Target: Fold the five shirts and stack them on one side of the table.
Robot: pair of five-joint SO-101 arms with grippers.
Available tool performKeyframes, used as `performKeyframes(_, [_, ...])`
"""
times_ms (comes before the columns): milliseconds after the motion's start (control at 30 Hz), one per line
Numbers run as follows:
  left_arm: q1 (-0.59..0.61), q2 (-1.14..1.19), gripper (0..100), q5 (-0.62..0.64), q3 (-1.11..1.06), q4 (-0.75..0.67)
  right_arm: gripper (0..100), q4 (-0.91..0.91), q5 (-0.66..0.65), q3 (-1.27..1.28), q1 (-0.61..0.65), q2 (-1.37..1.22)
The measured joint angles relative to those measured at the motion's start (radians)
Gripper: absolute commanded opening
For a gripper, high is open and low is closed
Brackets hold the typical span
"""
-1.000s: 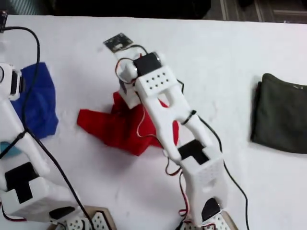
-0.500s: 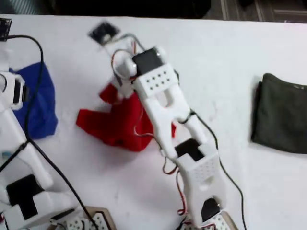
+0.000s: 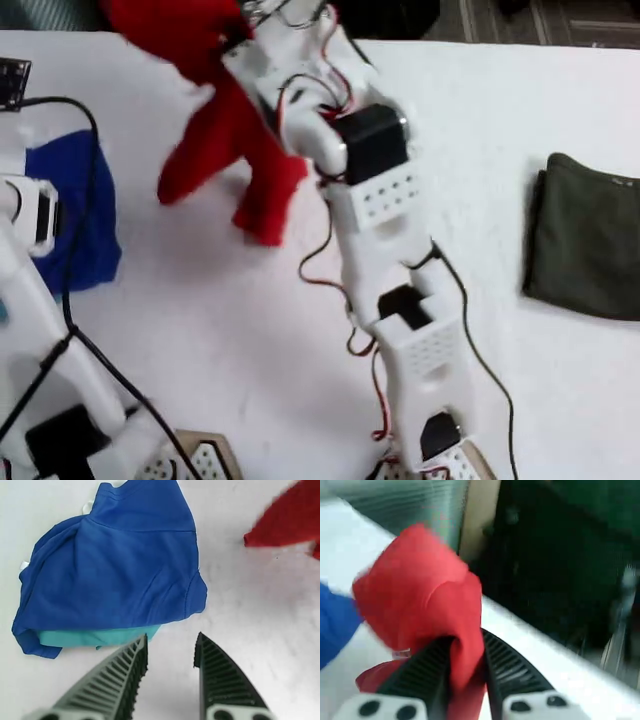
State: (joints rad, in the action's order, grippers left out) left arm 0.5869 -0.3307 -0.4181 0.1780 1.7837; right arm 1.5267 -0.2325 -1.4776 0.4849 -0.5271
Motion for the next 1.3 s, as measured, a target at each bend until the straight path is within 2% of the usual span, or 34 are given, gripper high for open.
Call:
performKeyframes(100, [0.0, -0.044, 17, 0.0, -0.034, 0.0, 1.8, 0.163, 0.107, 0.048, -0.087, -0.021])
performKeyframes(300, [0.0, -0.117, 17, 0.0, -0.094, 0.0, 1.8, 0.192, 0.175, 0.379, -0.31, -0.023])
performKeyframes(500, [0.002, -0.149, 17, 0.0, -0.118, 0.0, 1.8, 0.192, 0.176, 0.749, -0.482, 0.025])
performKeyframes(667, [0.002, -0.149, 17, 0.0, -0.118, 0.0, 2.6, 0.187, 0.06, 1.02, -0.589, 0.164])
performKeyframes(767, [0.0, -0.149, 17, 0.0, -0.118, 0.0, 10.0, 0.186, -0.018, 1.177, -0.657, 0.267])
performKeyframes(900, [0.002, -0.149, 17, 0.0, -0.118, 0.0, 29.6, 0.187, -0.1, 1.379, -0.743, 0.411])
performKeyframes(1000, [0.0, -0.149, 17, 0.0, -0.118, 0.0, 40.0, 0.189, -0.149, 1.498, -0.783, 0.525])
performKeyframes(1067, [0.0, -0.149, 17, 0.0, -0.118, 0.0, 42.0, 0.189, -0.186, 1.511, -0.787, 0.606])
performKeyframes(1167, [0.0, -0.149, 17, 0.0, -0.118, 0.0, 40.2, 0.183, -0.207, 1.51, -0.775, 0.717])
performKeyframes(1300, [0.0, -0.149, 17, 0.0, -0.12, 0.0, 33.0, 0.101, -0.196, 1.51, -0.69, 0.758])
